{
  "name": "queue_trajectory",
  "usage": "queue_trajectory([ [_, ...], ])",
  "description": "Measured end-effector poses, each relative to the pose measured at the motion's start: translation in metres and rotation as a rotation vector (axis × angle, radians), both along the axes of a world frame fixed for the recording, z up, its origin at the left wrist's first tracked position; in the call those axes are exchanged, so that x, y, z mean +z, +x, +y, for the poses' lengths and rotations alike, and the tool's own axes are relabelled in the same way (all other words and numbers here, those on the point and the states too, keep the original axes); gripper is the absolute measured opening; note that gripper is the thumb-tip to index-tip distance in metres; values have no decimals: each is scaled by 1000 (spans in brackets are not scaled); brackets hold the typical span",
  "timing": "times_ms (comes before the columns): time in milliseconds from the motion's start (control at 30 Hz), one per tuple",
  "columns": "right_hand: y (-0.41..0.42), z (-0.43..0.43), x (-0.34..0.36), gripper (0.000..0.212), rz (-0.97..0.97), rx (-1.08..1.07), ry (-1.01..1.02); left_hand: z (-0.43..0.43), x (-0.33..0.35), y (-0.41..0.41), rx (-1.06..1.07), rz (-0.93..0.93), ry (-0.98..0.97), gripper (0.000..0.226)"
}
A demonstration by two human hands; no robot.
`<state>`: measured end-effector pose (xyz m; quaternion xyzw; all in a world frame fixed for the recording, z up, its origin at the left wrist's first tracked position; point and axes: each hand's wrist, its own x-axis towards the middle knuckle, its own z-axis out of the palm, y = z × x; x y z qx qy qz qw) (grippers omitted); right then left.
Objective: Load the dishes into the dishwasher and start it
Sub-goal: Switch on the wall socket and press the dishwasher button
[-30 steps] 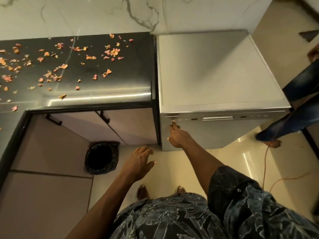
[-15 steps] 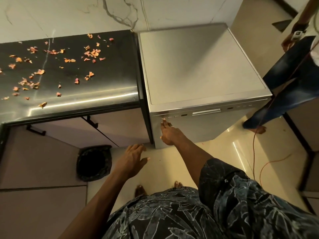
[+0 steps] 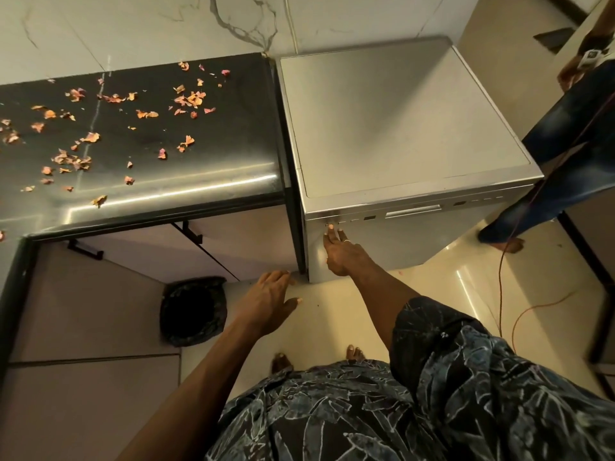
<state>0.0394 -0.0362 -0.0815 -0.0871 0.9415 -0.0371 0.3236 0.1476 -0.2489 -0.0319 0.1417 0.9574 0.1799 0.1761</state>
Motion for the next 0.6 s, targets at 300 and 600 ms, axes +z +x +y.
queue_trajectory([
  [300,6,-25,29,45,60,-140,-89,2,-5,16,-29,39,1,40],
  [600,96,18,17,30,145,-140,-233,53,-5,20,-9,58,-66,46],
])
